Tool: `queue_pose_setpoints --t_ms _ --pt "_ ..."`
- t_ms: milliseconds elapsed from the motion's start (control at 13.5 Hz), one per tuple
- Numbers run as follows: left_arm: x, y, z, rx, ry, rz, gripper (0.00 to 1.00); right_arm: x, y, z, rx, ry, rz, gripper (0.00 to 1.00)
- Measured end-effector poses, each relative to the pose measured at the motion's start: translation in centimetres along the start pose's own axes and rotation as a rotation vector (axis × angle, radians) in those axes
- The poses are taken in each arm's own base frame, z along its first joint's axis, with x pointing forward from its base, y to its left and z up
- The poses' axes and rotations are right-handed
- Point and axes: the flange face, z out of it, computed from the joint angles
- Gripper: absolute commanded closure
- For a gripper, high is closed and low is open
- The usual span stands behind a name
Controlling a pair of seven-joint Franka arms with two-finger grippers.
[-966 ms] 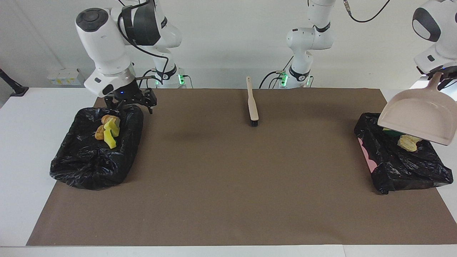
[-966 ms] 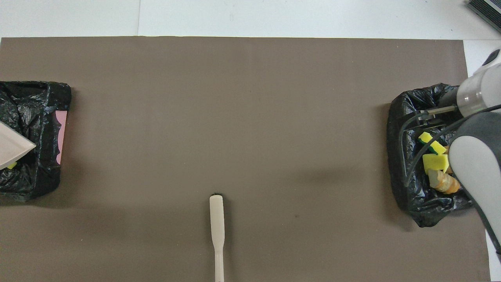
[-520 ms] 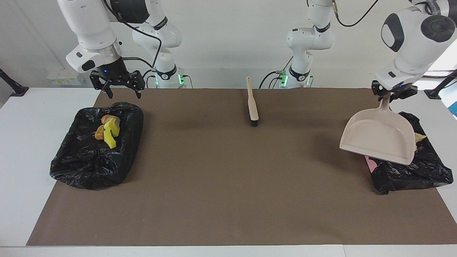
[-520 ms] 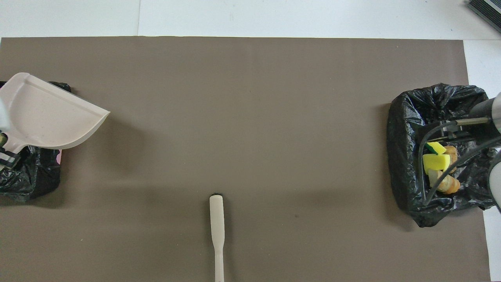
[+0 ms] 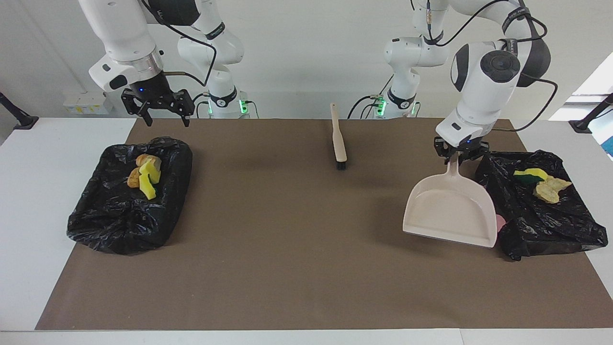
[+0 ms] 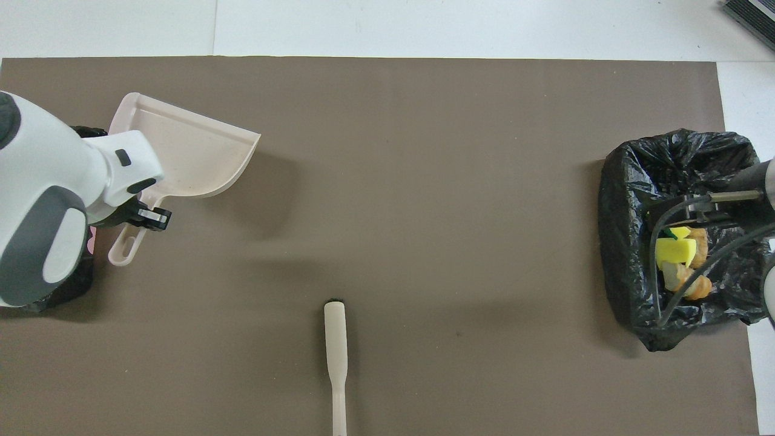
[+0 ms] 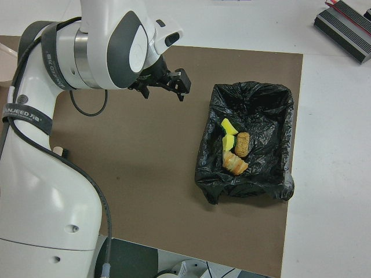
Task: Sweep and dump trash in bin
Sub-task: 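Bring the emptied dustpan back and lower it onto the table with the left gripper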
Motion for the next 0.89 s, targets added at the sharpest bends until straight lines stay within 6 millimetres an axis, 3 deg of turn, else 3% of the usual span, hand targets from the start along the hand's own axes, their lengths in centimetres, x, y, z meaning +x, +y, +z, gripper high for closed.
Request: queue_pose_setpoints --t_ms 371,520,891 --pt "4.7 13.0 5.5 -0.076 0.093 -0.121 1.00 0.0 0.0 0.0 0.000 0.000 0.000 0.00" --pt "5.3 15.9 7.0 -0.109 0.102 -0.153 1.00 0.0 0.0 0.0 0.000 0.000 0.000 0.00" --pt "6.0 19.8 8.1 -0.168 0.131 -0.227 1.00 0.0 0.0 0.0 0.000 0.000 0.000 0.00"
